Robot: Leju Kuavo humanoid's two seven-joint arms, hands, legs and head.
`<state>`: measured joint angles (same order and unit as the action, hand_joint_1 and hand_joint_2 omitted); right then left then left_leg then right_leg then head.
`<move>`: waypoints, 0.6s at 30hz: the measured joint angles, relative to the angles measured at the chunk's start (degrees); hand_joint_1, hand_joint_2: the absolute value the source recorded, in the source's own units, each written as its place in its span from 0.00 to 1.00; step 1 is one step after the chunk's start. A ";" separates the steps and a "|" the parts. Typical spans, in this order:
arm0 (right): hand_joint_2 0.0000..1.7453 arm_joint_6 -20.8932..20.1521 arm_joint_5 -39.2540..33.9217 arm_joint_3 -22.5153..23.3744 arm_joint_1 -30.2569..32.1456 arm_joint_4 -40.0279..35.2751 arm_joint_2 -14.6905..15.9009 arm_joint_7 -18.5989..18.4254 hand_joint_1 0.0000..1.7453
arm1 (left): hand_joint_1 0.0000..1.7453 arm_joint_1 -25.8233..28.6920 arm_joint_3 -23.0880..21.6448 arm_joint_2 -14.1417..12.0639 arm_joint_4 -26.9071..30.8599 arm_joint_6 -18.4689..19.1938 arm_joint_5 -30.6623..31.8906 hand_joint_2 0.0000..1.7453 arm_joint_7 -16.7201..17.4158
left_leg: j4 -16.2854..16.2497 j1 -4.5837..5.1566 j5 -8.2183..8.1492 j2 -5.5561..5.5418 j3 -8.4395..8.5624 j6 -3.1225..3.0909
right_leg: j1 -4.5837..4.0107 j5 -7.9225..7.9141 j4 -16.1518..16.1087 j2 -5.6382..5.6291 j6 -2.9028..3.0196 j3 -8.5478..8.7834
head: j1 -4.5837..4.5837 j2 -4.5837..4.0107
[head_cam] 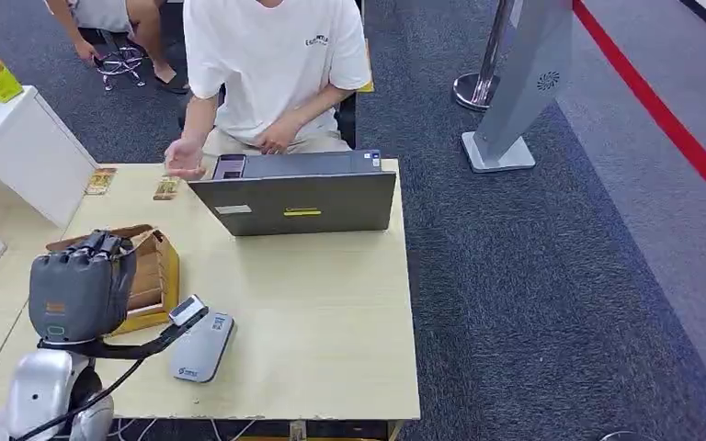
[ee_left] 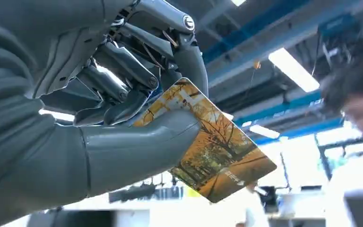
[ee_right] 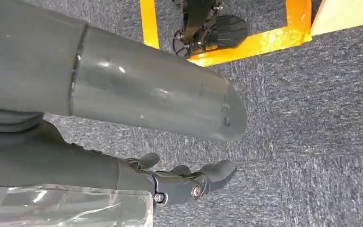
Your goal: Pass the card to the sensor for recognition and then transmit it.
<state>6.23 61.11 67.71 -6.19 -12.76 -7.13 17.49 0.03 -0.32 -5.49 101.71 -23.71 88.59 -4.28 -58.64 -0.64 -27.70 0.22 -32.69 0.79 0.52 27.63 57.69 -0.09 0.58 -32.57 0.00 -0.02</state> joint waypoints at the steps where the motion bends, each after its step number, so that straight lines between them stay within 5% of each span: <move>1: 0.00 0.00 -0.07 0.02 -0.03 0.00 0.00 0.04 0.00 | 1.00 -0.77 -0.53 0.02 1.63 1.33 -0.20 1.00 -0.09 | 0.00 0.00 0.00 0.00 0.00 0.00 | 0.00 0.00 0.00 0.00 0.00 0.00 | -0.02 0.02; 7: 0.00 -0.24 -0.20 0.29 0.01 0.02 0.00 -0.28 0.00 | 1.00 -6.52 -2.28 -0.28 7.69 7.18 -1.86 1.00 0.04 | -0.02 0.01 0.03 -0.01 0.00 -0.04 | 0.01 -0.03 0.00 0.01 -0.02 0.01 | 0.00 0.00; 9: 0.00 -0.68 1.16 0.22 -0.06 0.02 -0.02 -0.65 0.00 | 1.00 -9.48 -2.49 -0.82 7.49 8.74 -0.08 1.00 3.18 | -0.02 0.01 0.04 0.00 0.00 -0.06 | 0.01 -0.04 0.00 0.02 -0.02 -0.01 | -0.02 0.02; 10: 0.00 -0.94 2.28 -0.02 -0.07 0.02 -0.04 -1.05 0.00 | 1.00 -11.70 -3.29 -1.78 6.02 8.71 0.13 1.00 7.69 | -0.03 -0.01 0.07 -0.02 0.00 -0.05 | 0.00 -0.06 0.00 0.03 -0.02 -0.03 | 0.00 0.00; 13: 0.00 -1.62 5.73 -1.31 -1.15 0.09 -0.44 -4.35 0.00 | 1.00 -22.07 -8.32 -5.38 -7.46 8.60 0.17 1.00 23.29 | -0.02 0.00 0.28 -0.16 0.00 -0.12 | 0.00 -0.14 0.03 0.21 -0.02 -0.01 | -0.02 0.00; 18: 0.00 -1.99 7.43 -3.19 -2.44 0.11 -1.51 -6.14 0.00 | 1.00 -33.27 -14.50 -5.75 -33.62 1.63 0.20 1.00 29.16 | -0.01 0.01 0.47 0.04 -0.03 0.06 | -0.01 -0.46 0.13 -0.04 0.10 -0.09 | 0.00 0.00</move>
<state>4.24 68.54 64.52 -8.62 -12.66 -8.63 11.34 -33.24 -14.82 -11.23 68.09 -22.08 88.78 24.88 -58.65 -0.64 -27.22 0.26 -32.72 0.85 0.51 27.17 57.82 -0.14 0.68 -32.67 0.00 -0.02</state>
